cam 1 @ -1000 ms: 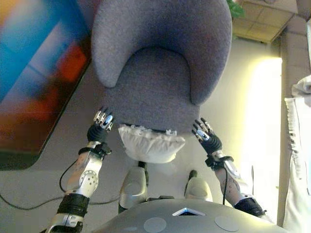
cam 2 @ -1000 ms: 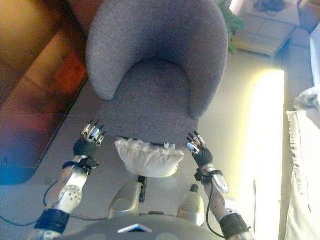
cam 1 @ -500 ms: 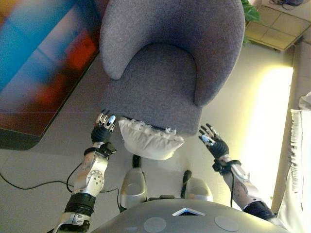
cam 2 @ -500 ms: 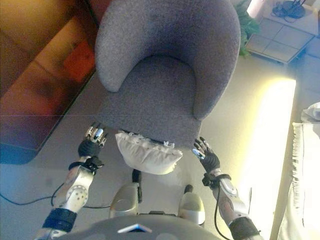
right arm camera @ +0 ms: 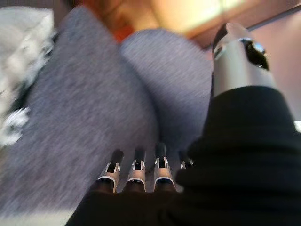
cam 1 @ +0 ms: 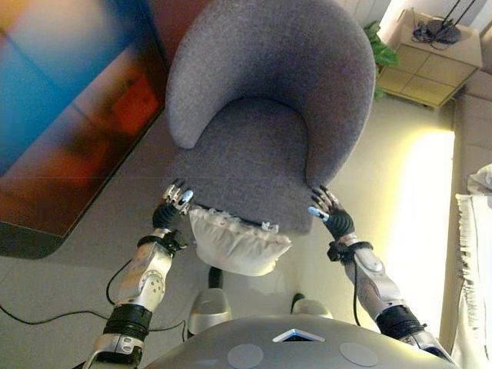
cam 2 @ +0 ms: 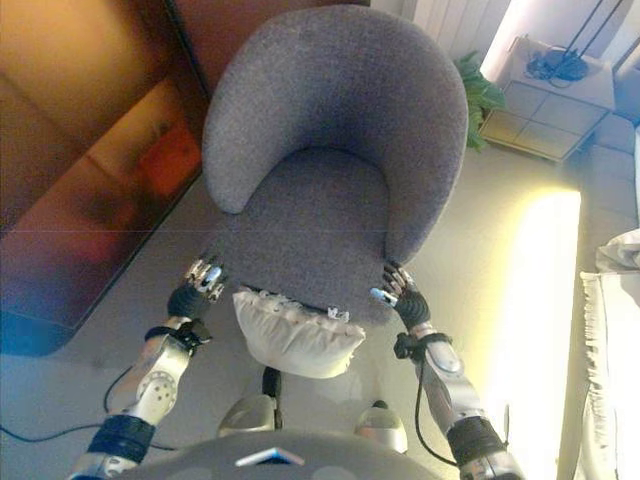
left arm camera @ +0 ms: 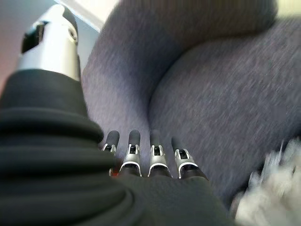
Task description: Pick up the cushion and take it to the sofa
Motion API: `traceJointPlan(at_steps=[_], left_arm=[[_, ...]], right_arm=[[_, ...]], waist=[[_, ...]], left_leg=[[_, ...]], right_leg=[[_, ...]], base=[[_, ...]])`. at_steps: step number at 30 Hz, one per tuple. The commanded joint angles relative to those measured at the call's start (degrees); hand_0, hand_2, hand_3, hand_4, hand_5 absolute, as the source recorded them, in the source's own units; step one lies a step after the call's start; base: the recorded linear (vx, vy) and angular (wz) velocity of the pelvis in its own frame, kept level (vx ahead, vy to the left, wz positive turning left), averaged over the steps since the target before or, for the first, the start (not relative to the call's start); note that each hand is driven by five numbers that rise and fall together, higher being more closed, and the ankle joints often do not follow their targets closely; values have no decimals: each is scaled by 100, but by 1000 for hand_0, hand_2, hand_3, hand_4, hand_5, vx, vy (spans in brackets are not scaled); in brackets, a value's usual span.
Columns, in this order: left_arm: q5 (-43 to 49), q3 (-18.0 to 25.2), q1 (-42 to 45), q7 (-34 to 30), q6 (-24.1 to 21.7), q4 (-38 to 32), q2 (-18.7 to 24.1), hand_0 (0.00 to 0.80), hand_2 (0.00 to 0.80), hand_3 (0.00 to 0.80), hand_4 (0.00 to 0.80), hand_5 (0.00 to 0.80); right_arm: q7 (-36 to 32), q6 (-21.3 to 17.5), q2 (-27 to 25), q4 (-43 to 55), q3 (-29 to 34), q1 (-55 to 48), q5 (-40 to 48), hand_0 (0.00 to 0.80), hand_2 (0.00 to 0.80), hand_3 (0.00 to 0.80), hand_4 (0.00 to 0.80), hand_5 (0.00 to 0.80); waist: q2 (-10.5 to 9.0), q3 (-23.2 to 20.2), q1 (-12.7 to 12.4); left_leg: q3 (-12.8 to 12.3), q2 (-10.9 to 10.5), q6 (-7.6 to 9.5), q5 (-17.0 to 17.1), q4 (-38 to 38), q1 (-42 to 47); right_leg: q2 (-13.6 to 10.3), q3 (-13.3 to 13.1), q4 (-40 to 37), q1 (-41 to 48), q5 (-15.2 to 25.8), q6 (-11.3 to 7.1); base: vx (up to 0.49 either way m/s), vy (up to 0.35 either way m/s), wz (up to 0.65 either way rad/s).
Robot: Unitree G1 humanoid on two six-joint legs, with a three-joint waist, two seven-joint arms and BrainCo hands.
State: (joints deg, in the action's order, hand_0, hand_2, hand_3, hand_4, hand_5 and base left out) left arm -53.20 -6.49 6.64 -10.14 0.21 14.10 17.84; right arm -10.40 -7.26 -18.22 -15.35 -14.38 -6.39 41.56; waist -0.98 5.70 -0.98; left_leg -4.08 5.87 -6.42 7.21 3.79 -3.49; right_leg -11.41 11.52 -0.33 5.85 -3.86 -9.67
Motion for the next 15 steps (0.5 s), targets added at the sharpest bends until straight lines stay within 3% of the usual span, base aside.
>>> traceJointPlan(at_steps=[1,3,6,15], left_arm=[[-1713,-77,-230,-1637,671,-367,-190,0,0,0,0,0],[-2512,-181,-111,-2508,1099,-313,-384,0,0,0,0,0],[-3110,-256,-23,-2933,1442,-264,-528,0,0,0,0,0],[-3000,-61,227,-2952,1565,-228,-595,0,0,0,0,0]], right_arm=[[-1682,385,392,433,123,187,1947,0,0,0,0,0],[-2775,791,607,288,107,93,2786,0,0,0,0,0],[-3504,1281,811,140,85,84,3566,0,0,0,0,0],[-3533,1392,827,143,132,-177,3400,0,0,0,0,0]], waist=[[-118,24,-139],[-111,-9,-133],[-101,-79,-149],[-78,-255,-132]], left_leg=[[-176,377,-57,-461,-489,-36],[-222,418,-65,-497,-520,-2],[-249,441,-82,-527,-523,42],[-234,422,-81,-555,-471,94]], right_leg=[[-440,0,-113,-449,803,-257],[-434,-6,-98,-408,753,-257],[-421,0,-108,-349,713,-265],[-365,-46,-170,-338,690,-238]], base=[[43,-12,-1],[65,-19,-3],[62,-23,-3],[34,-6,0]])
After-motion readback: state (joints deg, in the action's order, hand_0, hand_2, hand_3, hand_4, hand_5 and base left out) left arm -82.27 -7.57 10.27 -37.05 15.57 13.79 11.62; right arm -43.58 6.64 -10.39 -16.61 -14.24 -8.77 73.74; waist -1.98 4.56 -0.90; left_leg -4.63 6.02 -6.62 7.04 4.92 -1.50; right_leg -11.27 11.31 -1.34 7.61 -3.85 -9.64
